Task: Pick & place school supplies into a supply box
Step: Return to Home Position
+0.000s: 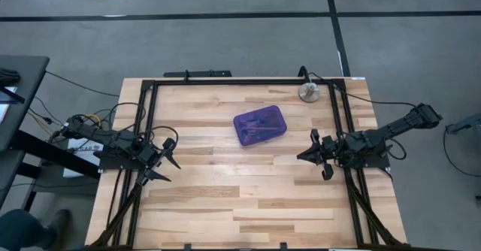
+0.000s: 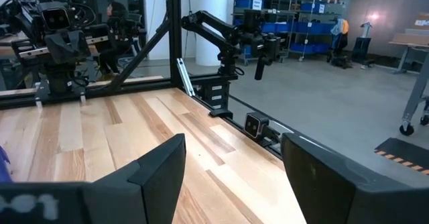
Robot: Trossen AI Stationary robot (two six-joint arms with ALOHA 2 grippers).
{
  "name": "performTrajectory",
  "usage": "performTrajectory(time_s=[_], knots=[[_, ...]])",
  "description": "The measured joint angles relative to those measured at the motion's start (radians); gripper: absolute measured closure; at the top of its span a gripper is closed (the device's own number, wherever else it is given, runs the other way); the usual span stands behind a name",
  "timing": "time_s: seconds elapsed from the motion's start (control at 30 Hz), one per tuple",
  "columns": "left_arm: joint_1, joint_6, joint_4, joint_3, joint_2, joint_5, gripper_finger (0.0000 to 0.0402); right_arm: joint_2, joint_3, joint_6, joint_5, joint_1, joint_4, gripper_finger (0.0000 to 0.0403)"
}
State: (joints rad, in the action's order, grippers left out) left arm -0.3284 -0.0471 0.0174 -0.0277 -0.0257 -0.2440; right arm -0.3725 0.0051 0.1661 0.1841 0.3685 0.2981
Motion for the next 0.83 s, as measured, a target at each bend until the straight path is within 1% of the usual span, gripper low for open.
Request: performTrajectory(time_s=[0.83], knots=[[0.0,0.0,0.0,0.0,0.0,0.0,0.0168,0.0,0.0,0.0,0.0,0.0,0.0,0.0403]])
